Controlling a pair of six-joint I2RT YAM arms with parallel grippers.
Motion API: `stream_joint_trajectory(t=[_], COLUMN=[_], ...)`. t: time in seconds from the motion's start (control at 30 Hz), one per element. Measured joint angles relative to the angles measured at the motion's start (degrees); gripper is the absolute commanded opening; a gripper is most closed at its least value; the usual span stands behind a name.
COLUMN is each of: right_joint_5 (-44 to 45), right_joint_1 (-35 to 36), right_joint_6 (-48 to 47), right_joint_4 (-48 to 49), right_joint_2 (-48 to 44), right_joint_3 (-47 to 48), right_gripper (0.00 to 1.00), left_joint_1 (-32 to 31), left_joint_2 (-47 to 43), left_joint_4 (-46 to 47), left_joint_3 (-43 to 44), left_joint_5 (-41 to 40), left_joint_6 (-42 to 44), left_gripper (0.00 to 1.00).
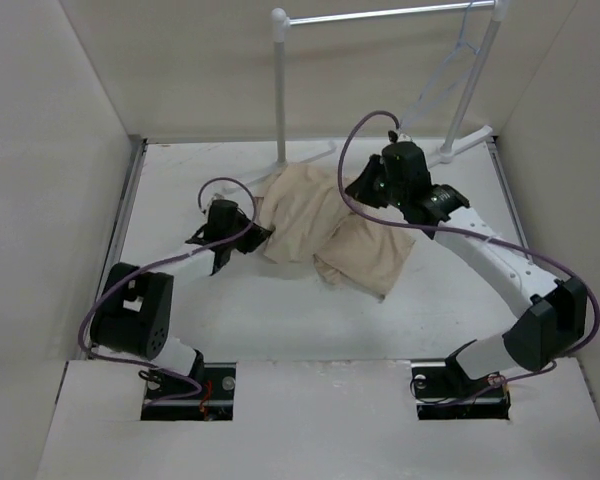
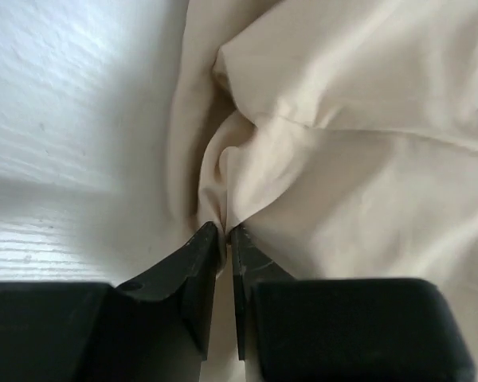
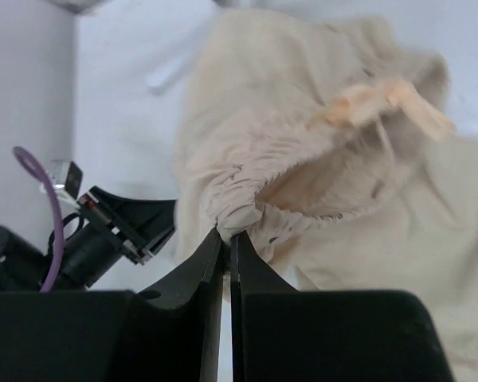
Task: Place the trousers on the hanger
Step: Flatten out the trousers at the center of the board.
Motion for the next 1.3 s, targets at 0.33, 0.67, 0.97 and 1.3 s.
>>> stream_joint_trajectory(t=[0.33, 0.67, 0.97, 1.3], right_joint_5=[7.7, 19.6, 12.9, 8.9], right_joint_1=[17.6, 0.9, -21.0, -15.5], right_joint_6=[-12.9, -12.5, -7.1, -6.4], right_joint_4=[-12.8, -12.4, -18.4, -17.9], right_joint_2=[3.4, -25.7, -27.8, -28.0], right_joint_3=[51.1, 24.5, 7.6, 6.1], right_gripper=[0.04, 0.05, 0.06, 0.07], left_joint_1=[25.0, 7.6, -18.8, -23.3], left_joint_2=[-19.7, -22.8, -5.8, 17.4], left_joint_4=[-14.6, -21.1, -26.4, -15.7], left_joint_3=[38.4, 35.1, 10.0, 20.8], left_joint_5=[1.5, 4.2, 0.7, 0.0], left_joint_6=[1.1, 5.0, 7.8, 8.3], left_gripper=[0.13, 0.67, 0.83, 0.14])
